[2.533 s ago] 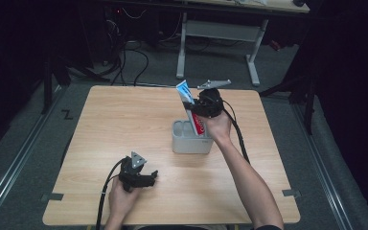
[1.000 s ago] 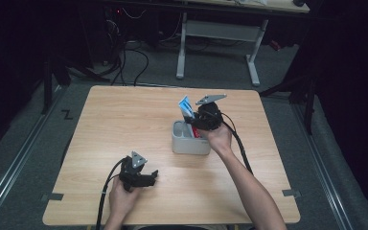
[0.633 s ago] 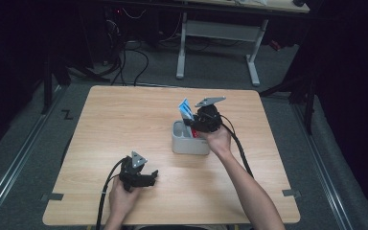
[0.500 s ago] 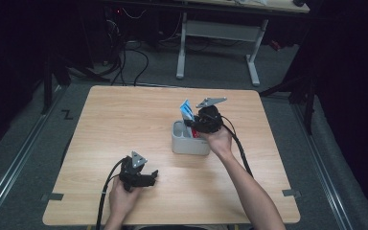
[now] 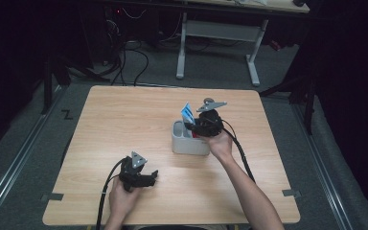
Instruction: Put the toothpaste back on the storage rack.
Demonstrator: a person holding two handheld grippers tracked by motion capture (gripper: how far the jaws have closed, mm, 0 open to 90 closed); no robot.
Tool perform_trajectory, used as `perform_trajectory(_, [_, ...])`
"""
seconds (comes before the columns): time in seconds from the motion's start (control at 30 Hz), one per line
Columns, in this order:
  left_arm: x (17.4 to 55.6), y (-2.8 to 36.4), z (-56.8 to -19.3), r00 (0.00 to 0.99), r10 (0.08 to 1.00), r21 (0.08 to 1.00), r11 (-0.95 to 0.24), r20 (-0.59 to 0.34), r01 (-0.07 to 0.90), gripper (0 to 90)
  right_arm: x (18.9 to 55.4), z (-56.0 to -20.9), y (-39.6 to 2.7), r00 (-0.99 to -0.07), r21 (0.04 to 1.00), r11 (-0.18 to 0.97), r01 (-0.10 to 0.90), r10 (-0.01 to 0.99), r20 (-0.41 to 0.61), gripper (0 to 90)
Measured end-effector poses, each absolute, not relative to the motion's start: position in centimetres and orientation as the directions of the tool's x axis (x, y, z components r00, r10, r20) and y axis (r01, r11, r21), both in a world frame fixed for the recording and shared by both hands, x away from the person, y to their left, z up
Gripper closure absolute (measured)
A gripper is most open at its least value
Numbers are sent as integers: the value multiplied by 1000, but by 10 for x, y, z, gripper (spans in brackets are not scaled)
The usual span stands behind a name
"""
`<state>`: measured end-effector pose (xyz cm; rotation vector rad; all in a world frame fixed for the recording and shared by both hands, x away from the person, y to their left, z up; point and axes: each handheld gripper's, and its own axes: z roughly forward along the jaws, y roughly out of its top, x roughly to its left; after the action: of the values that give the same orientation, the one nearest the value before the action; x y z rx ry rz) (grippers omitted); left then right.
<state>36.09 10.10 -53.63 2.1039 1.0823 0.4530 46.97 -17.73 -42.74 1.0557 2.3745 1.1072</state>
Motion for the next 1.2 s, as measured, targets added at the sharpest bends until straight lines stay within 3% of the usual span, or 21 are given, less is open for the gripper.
perform_trajectory(0.2, [361,101,-536,586,810,731,-391,-14,559,170,472,-429,-178,-678,765,398,507,732,68,587])
perform_trajectory(0.4, [361,101,-536,586,810,731,-391,-14,558,170,468,-428,-180,-673,758,411,506,739,48,499])
perform_trajectory(0.97, [361,101,-536,586,810,731,-391,-15,559,170,455,-415,-184,-685,777,404,483,727,48,462])
perform_trajectory(1.2, [361,101,-536,585,811,733,-389,-16,559,170,452,-414,-187,-664,784,412,464,748,0,461])
